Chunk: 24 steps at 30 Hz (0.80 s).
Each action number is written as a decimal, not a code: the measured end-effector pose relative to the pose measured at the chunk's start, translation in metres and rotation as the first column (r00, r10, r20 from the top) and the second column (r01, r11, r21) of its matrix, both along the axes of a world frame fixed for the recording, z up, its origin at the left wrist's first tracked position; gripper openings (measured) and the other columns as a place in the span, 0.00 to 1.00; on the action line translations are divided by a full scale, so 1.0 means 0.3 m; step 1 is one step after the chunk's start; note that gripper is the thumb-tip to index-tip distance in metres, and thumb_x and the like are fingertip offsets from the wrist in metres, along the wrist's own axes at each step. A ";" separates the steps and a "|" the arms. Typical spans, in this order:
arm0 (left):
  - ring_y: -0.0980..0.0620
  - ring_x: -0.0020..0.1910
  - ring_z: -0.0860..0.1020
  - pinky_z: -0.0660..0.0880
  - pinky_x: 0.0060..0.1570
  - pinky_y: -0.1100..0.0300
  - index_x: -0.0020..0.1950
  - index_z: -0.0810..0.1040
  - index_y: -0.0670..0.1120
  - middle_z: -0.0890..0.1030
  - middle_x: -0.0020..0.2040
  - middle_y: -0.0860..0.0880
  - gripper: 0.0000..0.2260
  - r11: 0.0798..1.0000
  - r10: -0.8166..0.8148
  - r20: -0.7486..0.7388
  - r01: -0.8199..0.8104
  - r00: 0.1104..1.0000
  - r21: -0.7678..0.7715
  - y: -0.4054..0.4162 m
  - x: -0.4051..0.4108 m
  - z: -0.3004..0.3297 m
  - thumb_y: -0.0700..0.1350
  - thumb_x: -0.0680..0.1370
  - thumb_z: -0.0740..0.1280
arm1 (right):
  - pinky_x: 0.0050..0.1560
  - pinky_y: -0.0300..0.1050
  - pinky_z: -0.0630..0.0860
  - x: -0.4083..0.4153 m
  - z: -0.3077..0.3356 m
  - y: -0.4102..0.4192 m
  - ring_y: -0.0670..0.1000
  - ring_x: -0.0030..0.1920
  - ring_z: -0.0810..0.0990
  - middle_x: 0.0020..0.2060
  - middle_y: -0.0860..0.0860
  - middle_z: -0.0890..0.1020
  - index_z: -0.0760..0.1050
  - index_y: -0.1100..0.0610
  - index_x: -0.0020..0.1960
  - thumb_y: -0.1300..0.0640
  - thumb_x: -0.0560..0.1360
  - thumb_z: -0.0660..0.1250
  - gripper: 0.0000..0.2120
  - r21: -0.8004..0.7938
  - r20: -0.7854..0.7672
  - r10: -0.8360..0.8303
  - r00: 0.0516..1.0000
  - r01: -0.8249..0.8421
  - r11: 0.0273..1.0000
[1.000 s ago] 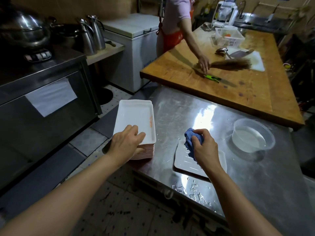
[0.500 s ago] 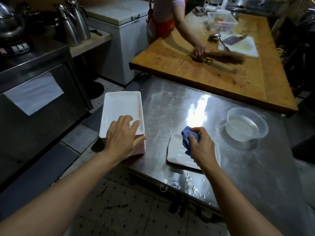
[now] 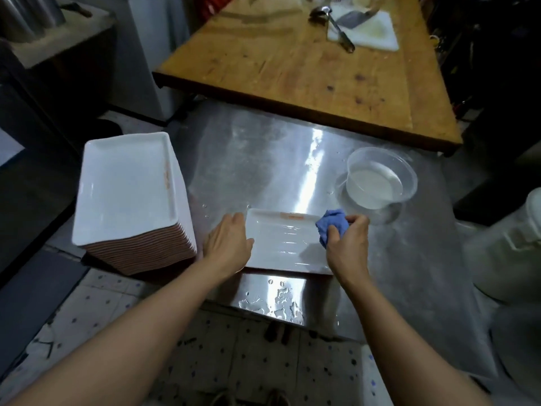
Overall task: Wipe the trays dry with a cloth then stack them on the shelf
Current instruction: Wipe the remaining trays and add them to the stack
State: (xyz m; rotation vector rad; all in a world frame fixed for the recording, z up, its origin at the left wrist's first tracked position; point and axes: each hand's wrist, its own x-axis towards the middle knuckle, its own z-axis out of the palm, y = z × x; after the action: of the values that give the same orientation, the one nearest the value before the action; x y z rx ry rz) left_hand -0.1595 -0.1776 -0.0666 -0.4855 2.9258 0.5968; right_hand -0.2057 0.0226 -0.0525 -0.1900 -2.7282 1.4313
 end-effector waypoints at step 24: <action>0.39 0.51 0.76 0.66 0.40 0.56 0.55 0.65 0.44 0.79 0.52 0.41 0.13 0.994 0.050 0.125 -0.062 0.991 0.090 -0.024 -0.077 -0.166 0.42 0.73 0.66 | 0.53 0.42 0.63 -0.141 -0.219 -0.029 0.54 0.63 0.64 0.63 0.56 0.69 0.73 0.62 0.61 0.63 0.76 0.59 0.14 0.670 0.081 0.296 0.952 -0.272 0.691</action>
State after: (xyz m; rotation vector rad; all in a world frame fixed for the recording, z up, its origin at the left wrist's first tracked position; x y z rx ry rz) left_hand -0.1826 -0.1847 -0.1163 -0.5735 2.7622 0.6819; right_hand -0.2479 0.0140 -0.1182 0.3086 -3.1252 0.3531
